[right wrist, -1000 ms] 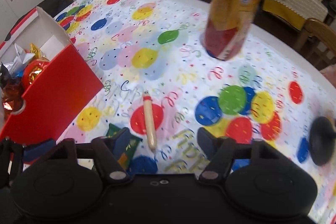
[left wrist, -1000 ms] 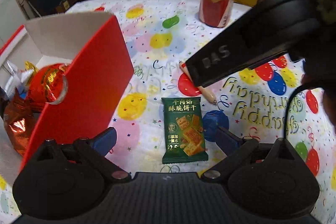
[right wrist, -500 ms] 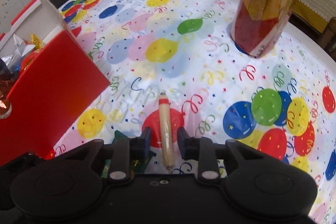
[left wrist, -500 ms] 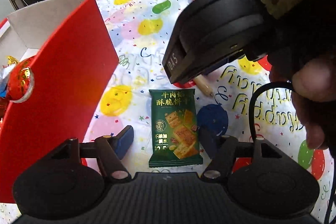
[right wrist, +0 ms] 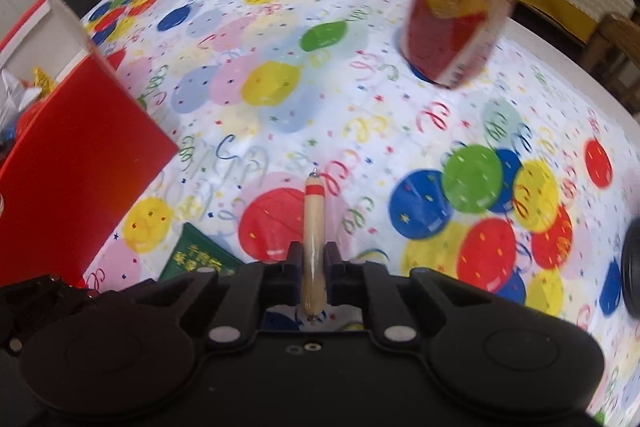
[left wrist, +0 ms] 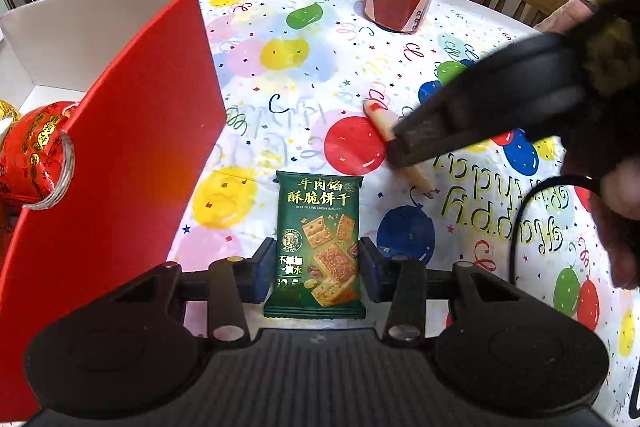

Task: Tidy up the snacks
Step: 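Carry the sausage stick and green cracker packet over the box with both tools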

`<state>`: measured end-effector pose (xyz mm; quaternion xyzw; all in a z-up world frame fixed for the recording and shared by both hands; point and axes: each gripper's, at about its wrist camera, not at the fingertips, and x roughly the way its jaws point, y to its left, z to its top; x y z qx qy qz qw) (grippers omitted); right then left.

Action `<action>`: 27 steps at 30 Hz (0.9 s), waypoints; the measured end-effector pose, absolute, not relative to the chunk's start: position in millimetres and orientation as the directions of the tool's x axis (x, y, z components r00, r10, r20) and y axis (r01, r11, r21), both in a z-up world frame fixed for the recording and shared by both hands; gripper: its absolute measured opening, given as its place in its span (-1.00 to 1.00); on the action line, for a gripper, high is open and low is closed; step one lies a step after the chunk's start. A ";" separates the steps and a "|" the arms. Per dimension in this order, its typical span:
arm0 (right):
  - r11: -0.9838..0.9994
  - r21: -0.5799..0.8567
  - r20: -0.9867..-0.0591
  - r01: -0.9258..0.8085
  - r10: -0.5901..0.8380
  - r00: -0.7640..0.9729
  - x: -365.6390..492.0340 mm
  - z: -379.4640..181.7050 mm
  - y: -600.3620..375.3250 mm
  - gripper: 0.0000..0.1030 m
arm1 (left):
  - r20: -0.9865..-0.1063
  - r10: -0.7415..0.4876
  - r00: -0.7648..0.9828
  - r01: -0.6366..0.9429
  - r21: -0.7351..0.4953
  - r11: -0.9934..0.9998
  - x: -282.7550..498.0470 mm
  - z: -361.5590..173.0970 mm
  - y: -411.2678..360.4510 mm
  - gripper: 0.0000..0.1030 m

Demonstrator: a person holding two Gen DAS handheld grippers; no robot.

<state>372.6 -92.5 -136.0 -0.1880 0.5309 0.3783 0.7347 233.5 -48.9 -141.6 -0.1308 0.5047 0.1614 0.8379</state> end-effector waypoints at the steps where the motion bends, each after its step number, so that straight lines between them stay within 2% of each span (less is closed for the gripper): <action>1: 0.653 0.134 -0.921 -0.745 0.360 0.149 372.3 -135.0 -97.3 -0.83 | -0.890 0.129 0.438 -0.402 -0.066 0.913 231.4 -141.0 -45.6 -0.18; 6: 0.707 0.161 -0.919 -0.689 0.361 0.156 360.8 -126.4 -123.6 -0.83 | -0.894 0.064 0.443 -0.374 -0.119 0.920 227.0 -138.9 -40.9 -0.18; 16: 0.778 0.201 -0.911 -0.595 0.371 0.178 315.9 -103.0 -175.4 -0.83 | -0.904 0.019 0.427 -0.302 -0.123 0.945 203.3 -124.0 -48.4 -0.18; 27: 0.806 0.232 -0.877 -0.544 0.416 0.241 254.9 -50.9 -204.8 -0.83 | -0.874 -0.023 0.486 -0.202 -0.138 0.970 163.0 -68.5 -53.6 -0.18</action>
